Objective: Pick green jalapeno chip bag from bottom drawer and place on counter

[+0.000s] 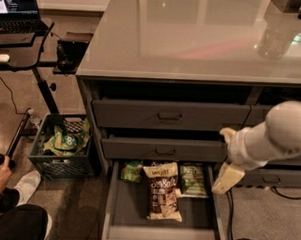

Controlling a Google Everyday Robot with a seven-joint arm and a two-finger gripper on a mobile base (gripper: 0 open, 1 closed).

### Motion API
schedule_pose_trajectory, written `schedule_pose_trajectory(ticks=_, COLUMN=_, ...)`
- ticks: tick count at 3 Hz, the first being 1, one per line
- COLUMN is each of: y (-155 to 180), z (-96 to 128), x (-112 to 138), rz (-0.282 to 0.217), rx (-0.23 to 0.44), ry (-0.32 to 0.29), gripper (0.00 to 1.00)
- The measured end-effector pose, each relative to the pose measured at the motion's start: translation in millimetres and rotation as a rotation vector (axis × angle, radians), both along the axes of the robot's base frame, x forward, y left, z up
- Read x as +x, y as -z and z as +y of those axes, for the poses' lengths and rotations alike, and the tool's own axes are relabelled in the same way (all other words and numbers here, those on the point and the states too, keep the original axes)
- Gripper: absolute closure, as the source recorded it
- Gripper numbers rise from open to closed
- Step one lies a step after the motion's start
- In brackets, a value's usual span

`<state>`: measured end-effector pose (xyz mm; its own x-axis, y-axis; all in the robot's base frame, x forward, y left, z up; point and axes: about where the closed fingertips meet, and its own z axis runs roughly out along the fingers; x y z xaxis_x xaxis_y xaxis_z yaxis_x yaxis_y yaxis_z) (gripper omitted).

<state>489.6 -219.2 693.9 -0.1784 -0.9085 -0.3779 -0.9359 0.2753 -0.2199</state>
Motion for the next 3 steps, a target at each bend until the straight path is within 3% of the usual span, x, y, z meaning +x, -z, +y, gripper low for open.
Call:
schedule_pose_trajectory(ticks=2, y=162.8, z=14.0, x=35.9, rz=0.051, rx=0.135, ry=-0.005, gripper=0.00)
schedule_pose_trajectory(ticks=3, y=245.3, z=12.1, x=53.4, rz=0.145, rx=0.209, ry=0.015, gripper=0.00)
